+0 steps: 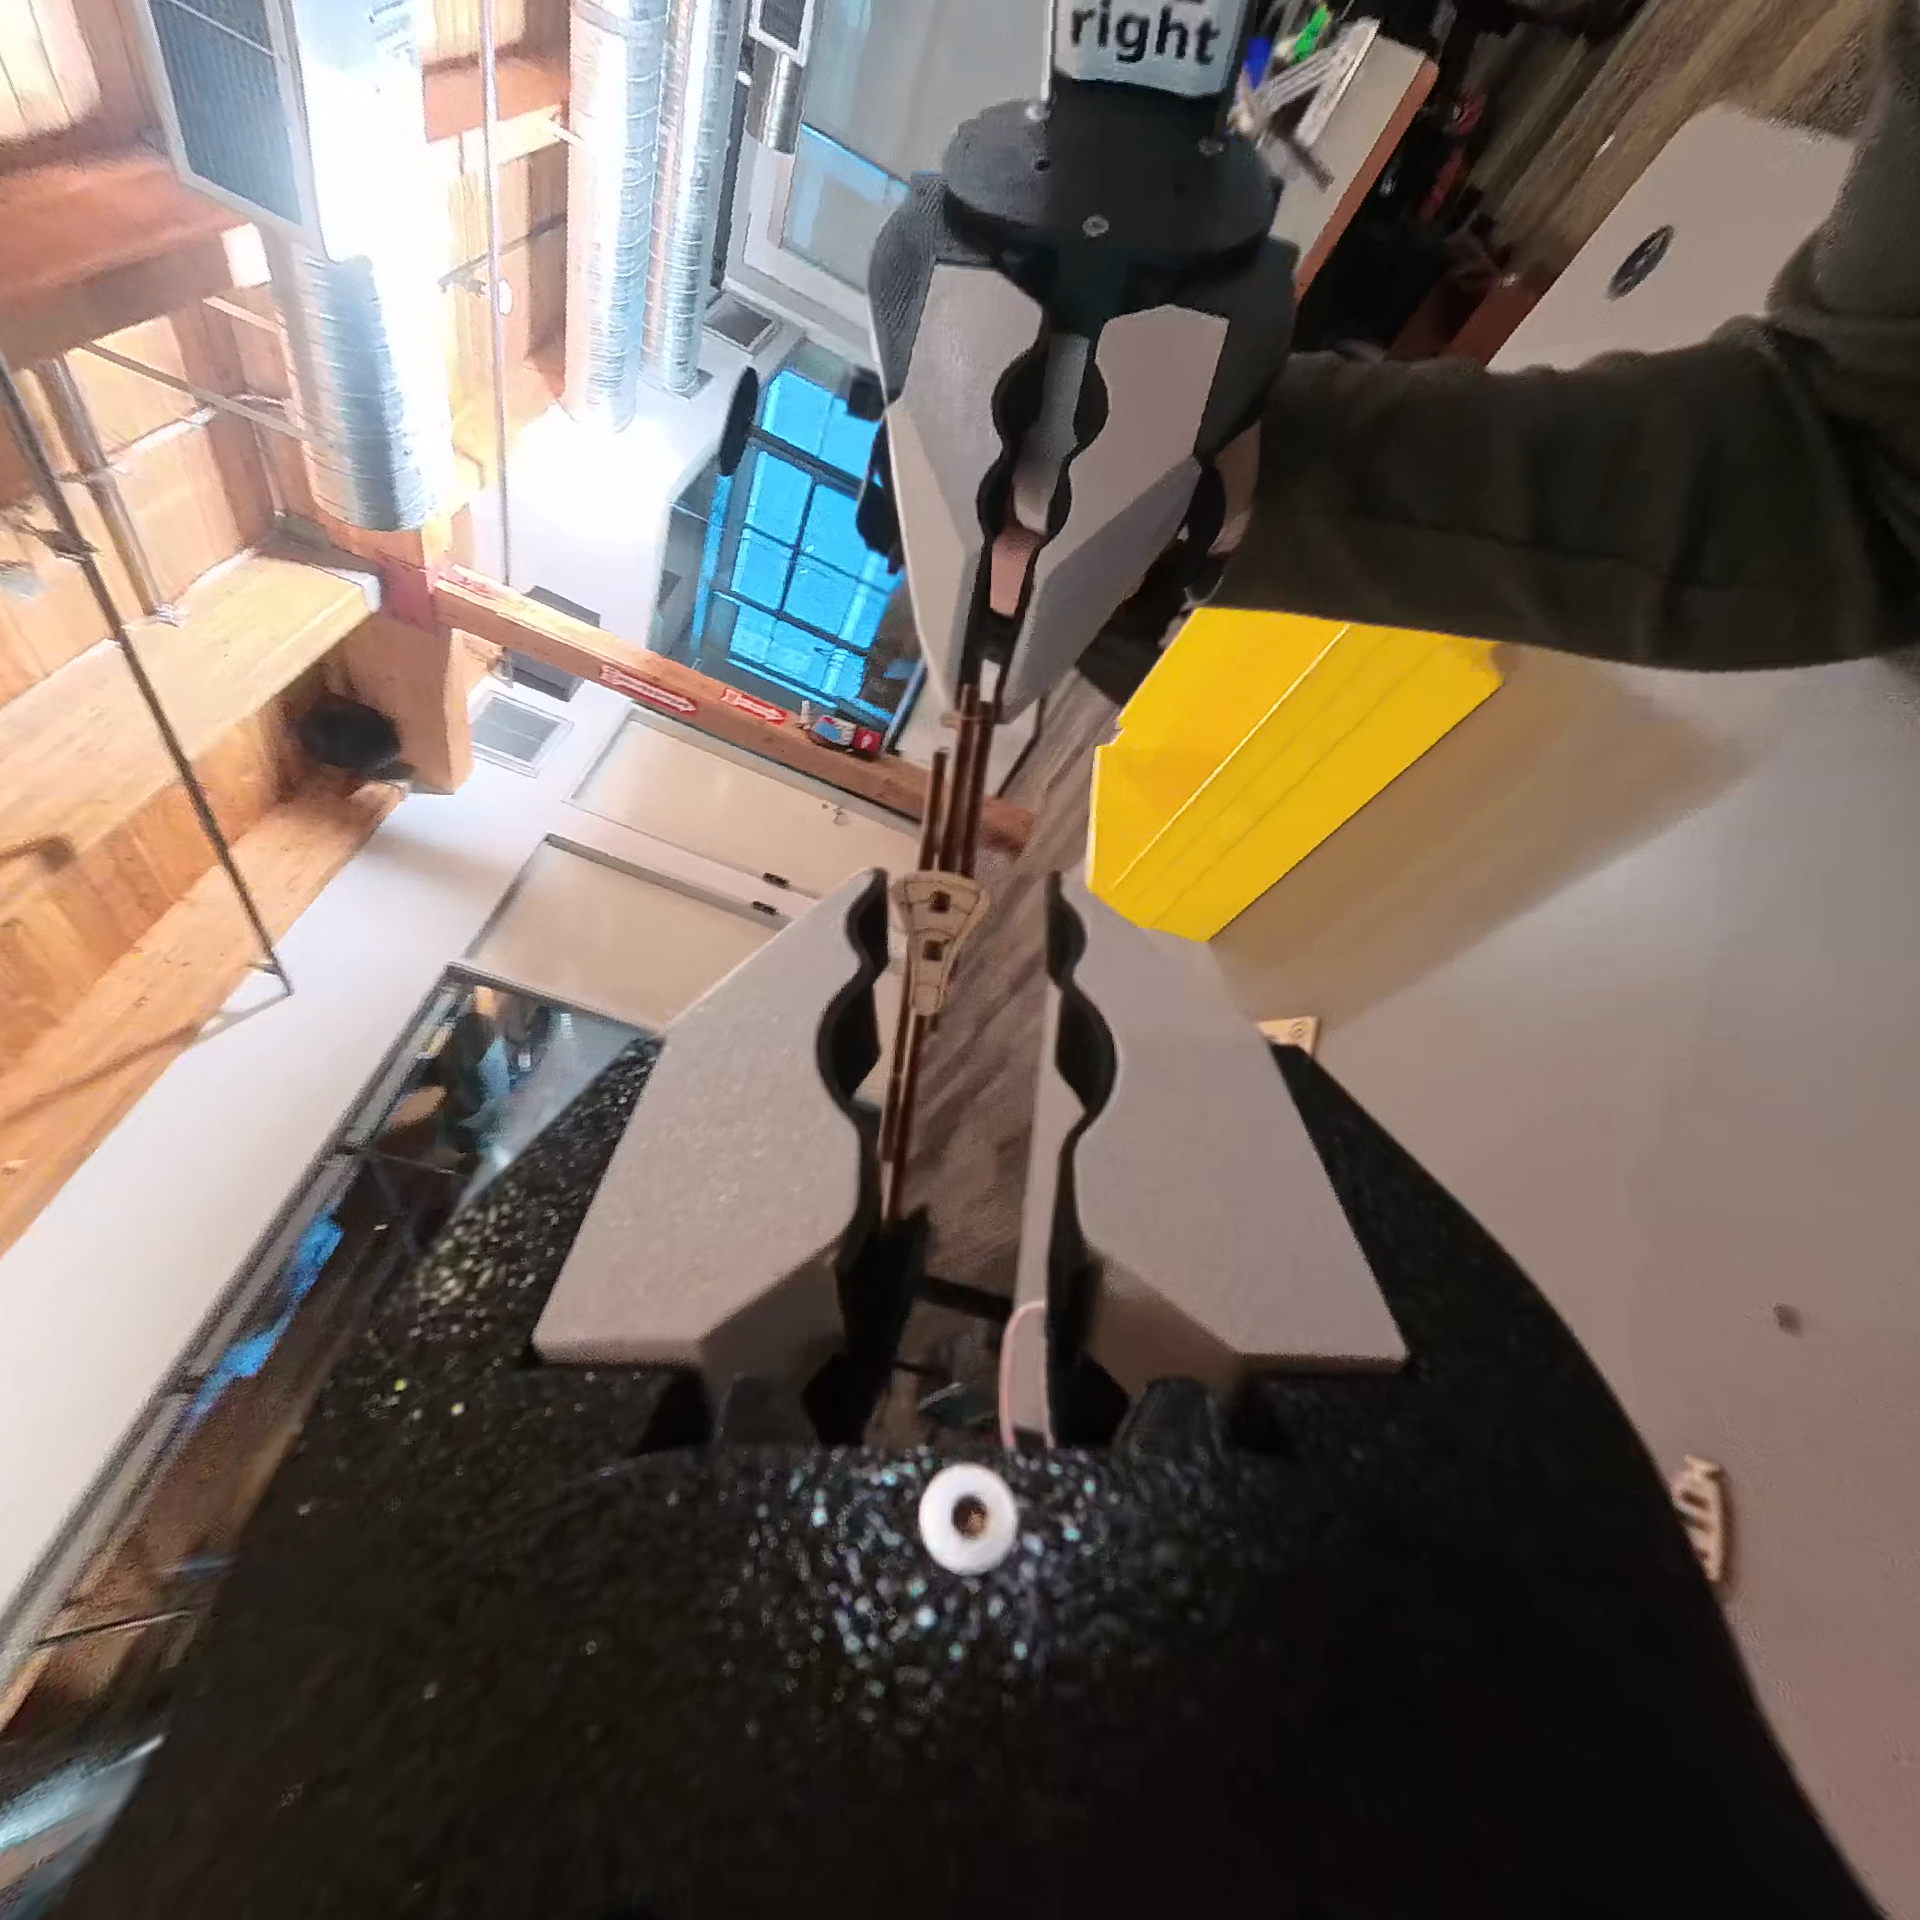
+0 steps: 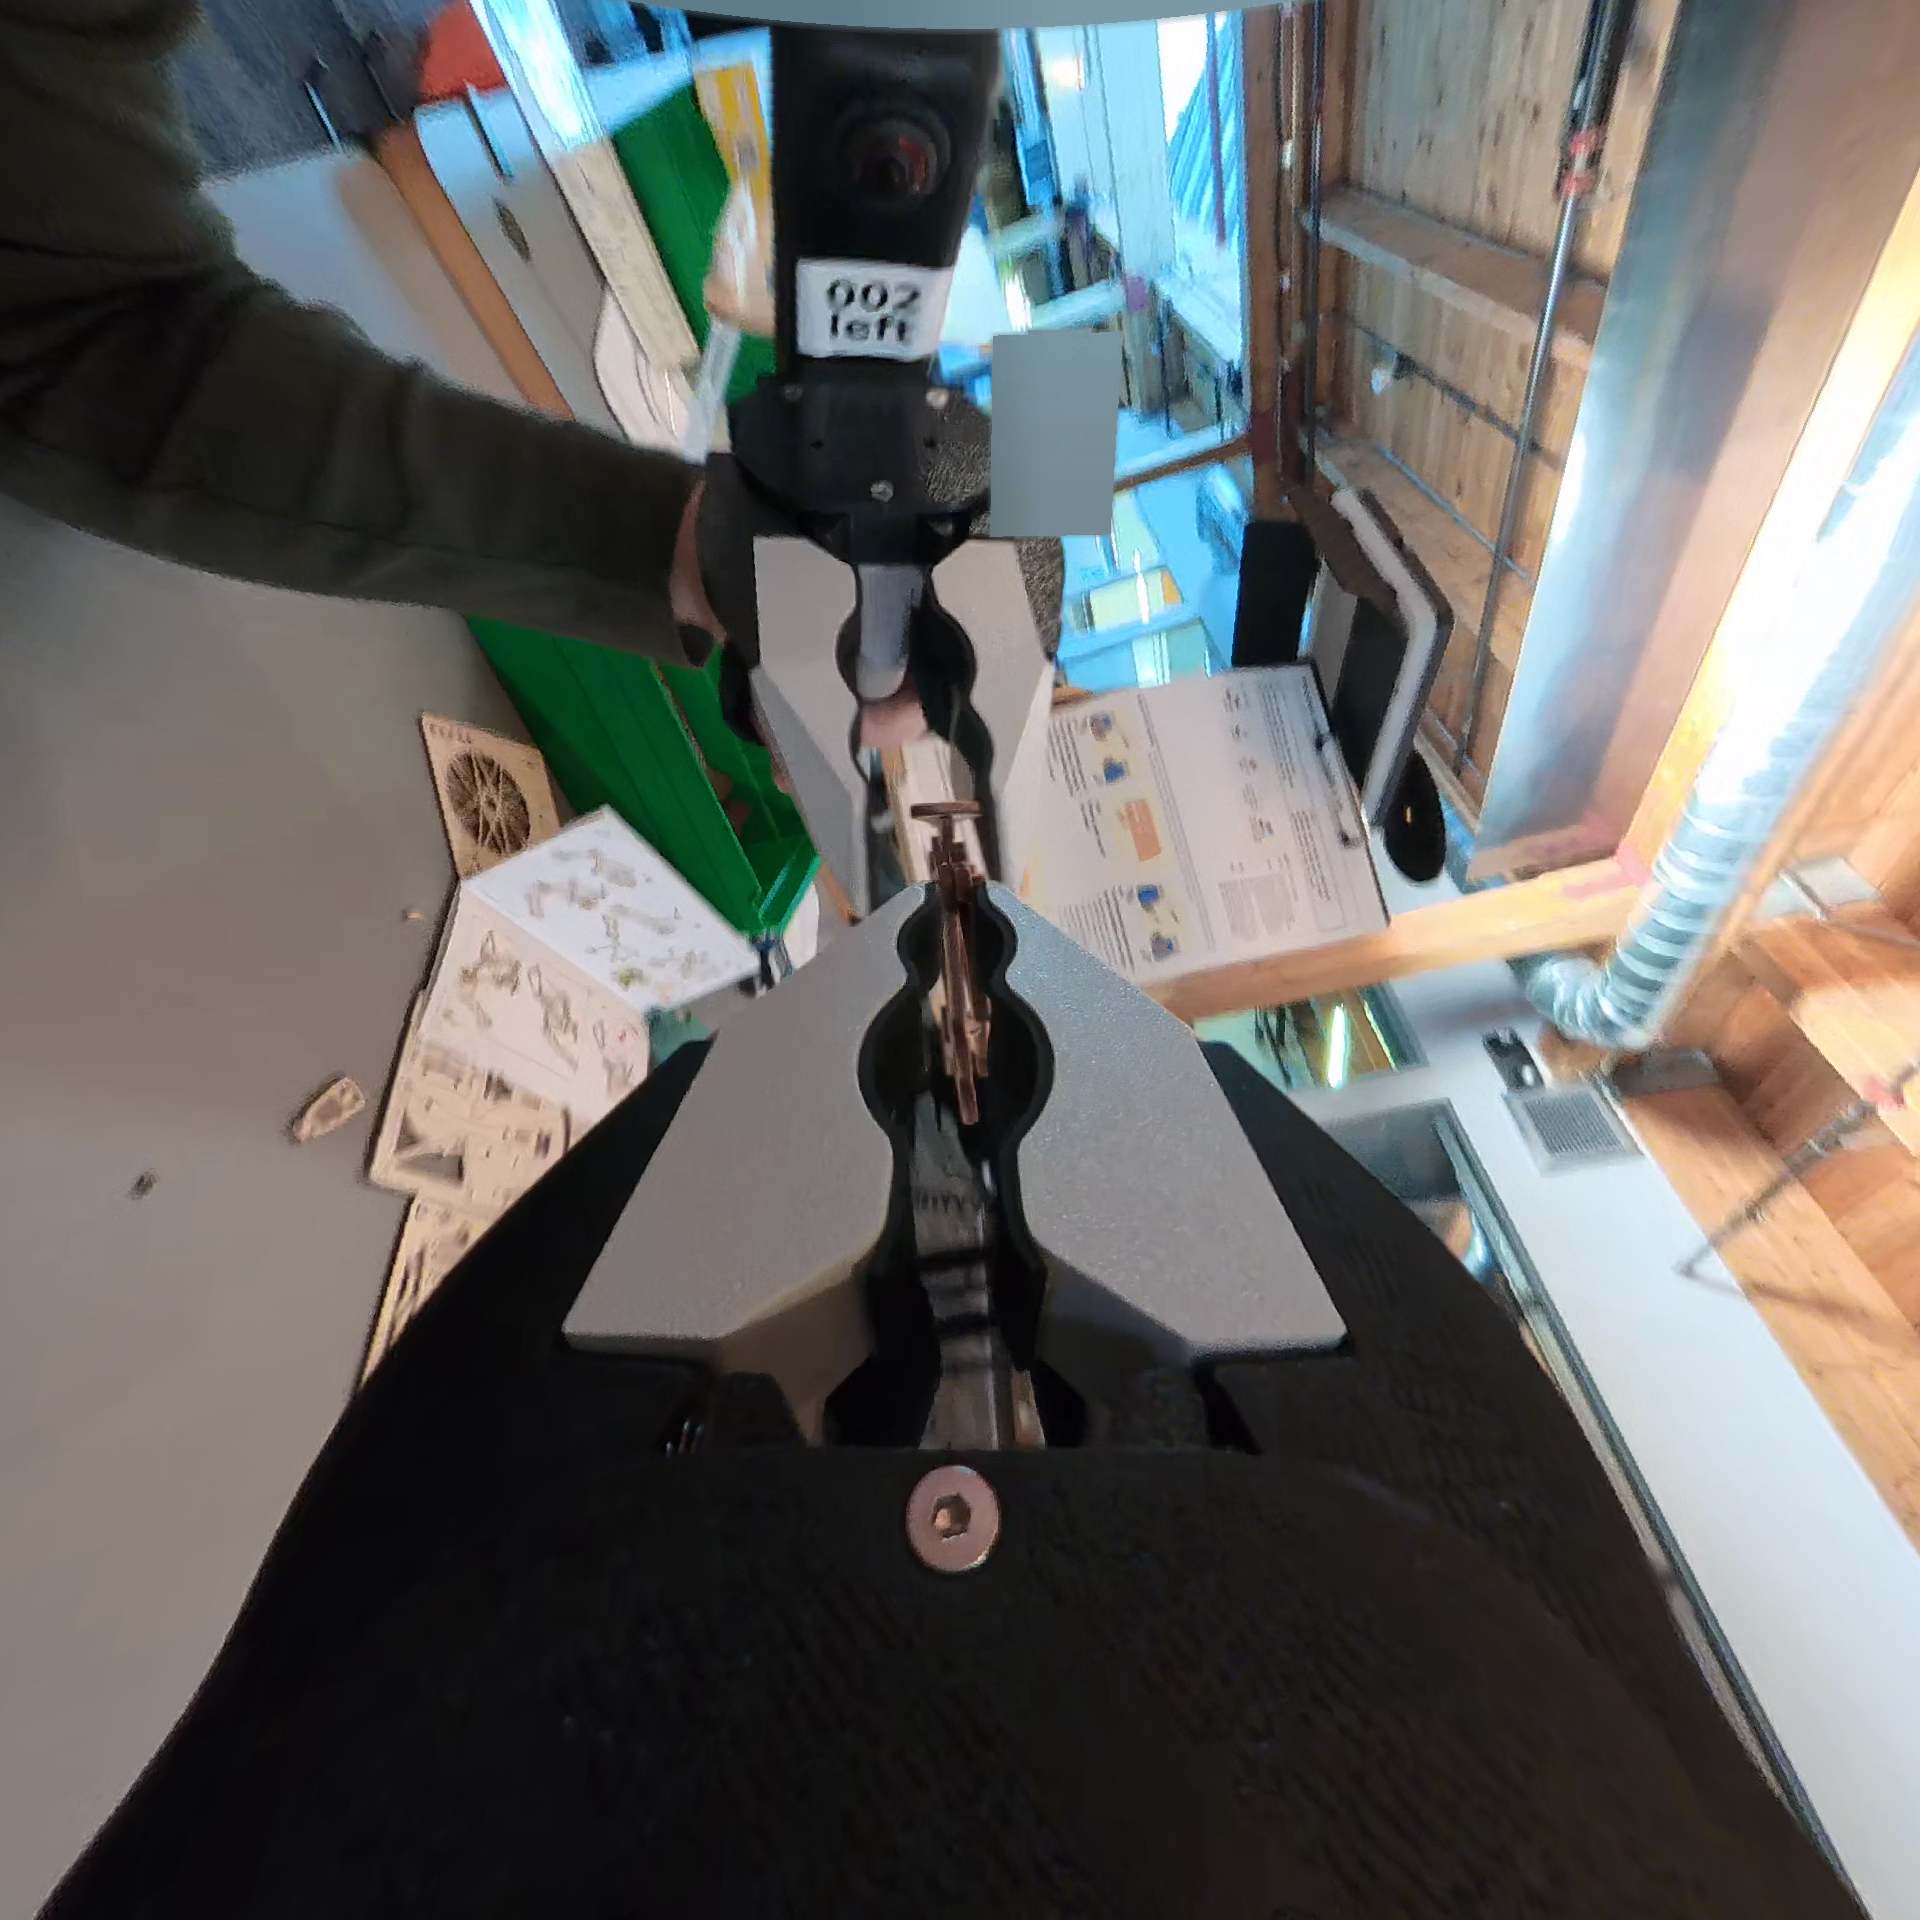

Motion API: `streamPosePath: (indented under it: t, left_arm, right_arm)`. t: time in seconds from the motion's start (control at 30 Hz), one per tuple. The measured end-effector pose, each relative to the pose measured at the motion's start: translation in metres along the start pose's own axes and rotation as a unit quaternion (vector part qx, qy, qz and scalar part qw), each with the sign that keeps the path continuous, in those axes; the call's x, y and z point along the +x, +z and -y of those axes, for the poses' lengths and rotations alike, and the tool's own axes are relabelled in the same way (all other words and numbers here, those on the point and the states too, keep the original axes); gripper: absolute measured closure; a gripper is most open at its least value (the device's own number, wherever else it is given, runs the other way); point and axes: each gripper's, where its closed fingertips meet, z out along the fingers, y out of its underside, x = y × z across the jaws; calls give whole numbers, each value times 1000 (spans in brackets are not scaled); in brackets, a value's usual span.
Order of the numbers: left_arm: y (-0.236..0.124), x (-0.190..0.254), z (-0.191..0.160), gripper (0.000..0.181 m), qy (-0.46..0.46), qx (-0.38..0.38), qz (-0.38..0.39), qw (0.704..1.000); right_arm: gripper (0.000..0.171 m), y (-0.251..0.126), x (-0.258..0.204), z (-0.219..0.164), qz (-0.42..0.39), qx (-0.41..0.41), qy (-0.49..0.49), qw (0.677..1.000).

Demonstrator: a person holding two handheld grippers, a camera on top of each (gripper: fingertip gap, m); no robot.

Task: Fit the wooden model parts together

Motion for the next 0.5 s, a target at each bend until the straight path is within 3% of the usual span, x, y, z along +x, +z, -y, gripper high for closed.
streamPosePath:
  t: [0.3, 0.5]
  left_arm:
    - [45, 68, -25, 111, -82, -17, -78, 993]
    - [42, 129, -75, 113, -76, -27, -25, 996]
  right_arm:
    - [168, -40, -60, -41, -7, -141, 38, 989]
    - [169, -50, -154, -91, 7, -247, 62, 967]
